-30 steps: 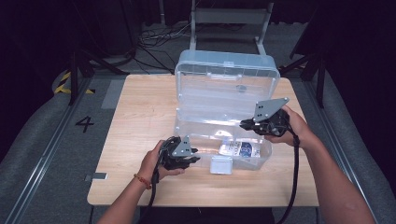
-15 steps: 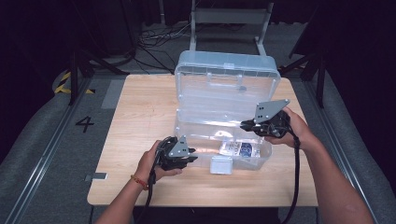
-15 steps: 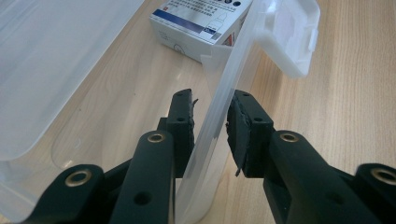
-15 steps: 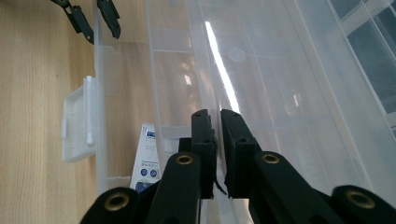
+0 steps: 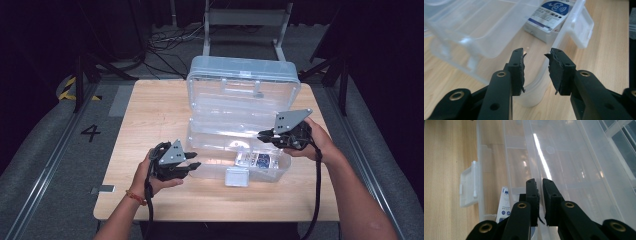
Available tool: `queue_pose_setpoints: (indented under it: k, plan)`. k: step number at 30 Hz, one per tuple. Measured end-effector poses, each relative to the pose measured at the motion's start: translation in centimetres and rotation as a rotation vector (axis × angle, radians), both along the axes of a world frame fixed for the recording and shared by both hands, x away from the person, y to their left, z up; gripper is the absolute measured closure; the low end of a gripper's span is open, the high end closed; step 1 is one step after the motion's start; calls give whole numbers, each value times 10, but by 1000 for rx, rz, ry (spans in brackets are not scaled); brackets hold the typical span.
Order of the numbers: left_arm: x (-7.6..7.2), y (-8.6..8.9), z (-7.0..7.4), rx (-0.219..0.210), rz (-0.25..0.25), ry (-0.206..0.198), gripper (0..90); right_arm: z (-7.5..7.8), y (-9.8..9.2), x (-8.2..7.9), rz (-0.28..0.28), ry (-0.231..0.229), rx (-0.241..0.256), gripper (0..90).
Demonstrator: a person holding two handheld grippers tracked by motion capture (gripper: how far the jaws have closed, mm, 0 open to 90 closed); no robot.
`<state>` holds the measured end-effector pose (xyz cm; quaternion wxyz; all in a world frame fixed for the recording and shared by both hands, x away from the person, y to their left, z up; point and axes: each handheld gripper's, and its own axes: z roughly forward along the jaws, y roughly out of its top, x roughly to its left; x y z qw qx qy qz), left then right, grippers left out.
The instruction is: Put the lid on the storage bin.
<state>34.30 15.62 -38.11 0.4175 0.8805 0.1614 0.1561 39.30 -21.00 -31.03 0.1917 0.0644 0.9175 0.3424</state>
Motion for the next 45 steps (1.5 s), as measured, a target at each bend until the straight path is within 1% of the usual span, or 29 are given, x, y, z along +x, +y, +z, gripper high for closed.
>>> queue_pose_setpoints:
  k: [3,4,5,7,9,11,12,13,14,15,17,18,19,20,22,23,25,26,29,30,31,32,33,34,36,39,41,42,45]
  plan:
    - [3,15,9,-71,39,1,632,-1,-1,0,0,-2,9,842]
    - [3,17,12,-74,55,-9,626,-1,-1,-1,-1,-2,12,842]
    - [3,17,12,-74,55,-9,620,-1,-1,-1,-1,-2,12,842]
    - [6,19,16,-90,91,-19,603,-2,-1,-1,-3,-2,16,840]
    - [9,21,20,-102,98,-25,598,-2,-2,-1,-3,-1,19,839]
    - [11,24,25,-135,120,-32,594,-3,-2,-1,-1,-5,22,839]
    - [13,24,28,-147,132,-37,608,-3,-2,-2,1,-6,23,839]
    - [15,25,32,-158,141,-46,663,-3,-2,-2,1,-5,23,838]
    - [18,26,37,-180,139,-45,674,-4,-2,-2,1,-6,24,838]
    - [21,27,40,-190,142,-42,676,-4,-3,-2,1,-7,24,837]
    - [28,29,48,-226,159,-35,675,-4,-3,-2,2,-8,26,835]
    - [32,29,54,-244,165,-39,689,-4,-3,-3,1,-9,27,835]
    - [35,28,57,-251,170,-40,720,-5,-3,-3,1,-11,30,833]
    - [39,27,59,-257,178,-39,727,-5,-3,-3,1,-14,31,833]
    - [42,26,61,-248,190,-43,745,-5,-3,-3,0,-13,33,832]
    - [45,23,63,-241,215,-52,745,-5,-3,-4,-1,-14,33,832]
    - [53,17,62,-222,235,-47,785,-5,-3,-4,-4,-17,31,830]
    - [55,14,61,-216,234,-51,797,-5,-4,-5,-4,-22,28,830]
    - [63,8,60,-230,221,-45,827,-7,-4,-6,-5,-21,32,830]
    - [66,6,60,-239,230,-45,847,-7,-3,-6,-5,-21,35,829]
    - [68,6,61,-237,227,-45,879,-7,-3,-6,-3,-22,36,829]
    - [70,4,61,-226,228,-41,895,-8,-3,-6,-1,-22,36,829]
    - [72,1,61,-208,246,-49,897,-8,-4,-7,0,-25,37,828]
    - [74,-1,61,-203,264,-51,897,-8,-4,-7,-3,-27,38,828]
    - [79,-2,61,-214,267,-41,898,-9,-5,-7,-4,-27,43,829]
    - [84,-3,63,-230,282,-40,898,-10,-5,-9,-4,-27,50,828]
    - [86,-3,63,-237,290,-44,898,-11,-6,-10,-6,-26,54,828]
    - [88,-3,64,-256,293,-42,898,-12,-6,-11,-5,-25,57,827]
    - [90,-2,66,-257,306,-56,898,-15,-6,-13,-4,-26,61,826]
